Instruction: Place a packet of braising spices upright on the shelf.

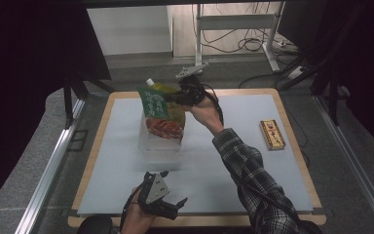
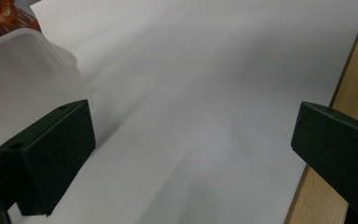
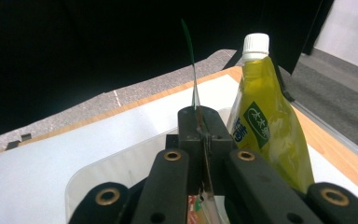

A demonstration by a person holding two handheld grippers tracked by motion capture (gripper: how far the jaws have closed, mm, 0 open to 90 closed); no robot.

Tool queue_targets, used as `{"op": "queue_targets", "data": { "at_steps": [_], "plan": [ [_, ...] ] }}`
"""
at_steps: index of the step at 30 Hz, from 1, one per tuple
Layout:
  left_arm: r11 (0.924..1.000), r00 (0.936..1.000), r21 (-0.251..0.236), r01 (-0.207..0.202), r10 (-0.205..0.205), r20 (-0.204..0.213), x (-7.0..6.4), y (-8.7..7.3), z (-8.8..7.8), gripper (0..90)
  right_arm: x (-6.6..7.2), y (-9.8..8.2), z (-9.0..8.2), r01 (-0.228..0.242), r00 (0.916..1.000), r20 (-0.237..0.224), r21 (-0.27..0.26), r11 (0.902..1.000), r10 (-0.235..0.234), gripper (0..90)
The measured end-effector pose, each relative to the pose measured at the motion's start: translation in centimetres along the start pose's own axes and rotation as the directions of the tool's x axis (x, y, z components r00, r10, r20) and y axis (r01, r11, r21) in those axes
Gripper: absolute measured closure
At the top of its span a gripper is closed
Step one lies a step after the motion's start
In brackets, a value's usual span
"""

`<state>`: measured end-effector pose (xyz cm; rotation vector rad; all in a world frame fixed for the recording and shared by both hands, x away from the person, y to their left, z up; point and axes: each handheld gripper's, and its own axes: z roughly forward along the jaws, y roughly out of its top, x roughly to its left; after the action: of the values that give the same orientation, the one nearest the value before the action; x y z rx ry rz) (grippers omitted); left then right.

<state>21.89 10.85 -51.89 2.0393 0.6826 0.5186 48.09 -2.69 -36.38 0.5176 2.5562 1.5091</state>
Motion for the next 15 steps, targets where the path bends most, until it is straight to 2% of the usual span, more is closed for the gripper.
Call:
{"op": "queue_targets", "data": {
  "at_steps": [8,15],
  "plan": [
    [1.0000,1.0000,0.001,-0.003,0.003,0.001,0.0,0.0,0.0,0.0,0.0,0.2,-0.5,0.009,0.9988,0.047,-0.003,1.0000,-0.009,58.8],
    [1.0000,1.0000,0.004,-0.007,0.007,0.005,-0.1,0.0,0.1,0.0,-0.1,-0.2,-1.4,0.002,0.9984,0.056,-0.003,1.0000,-0.002,45.0]
  ]
}}
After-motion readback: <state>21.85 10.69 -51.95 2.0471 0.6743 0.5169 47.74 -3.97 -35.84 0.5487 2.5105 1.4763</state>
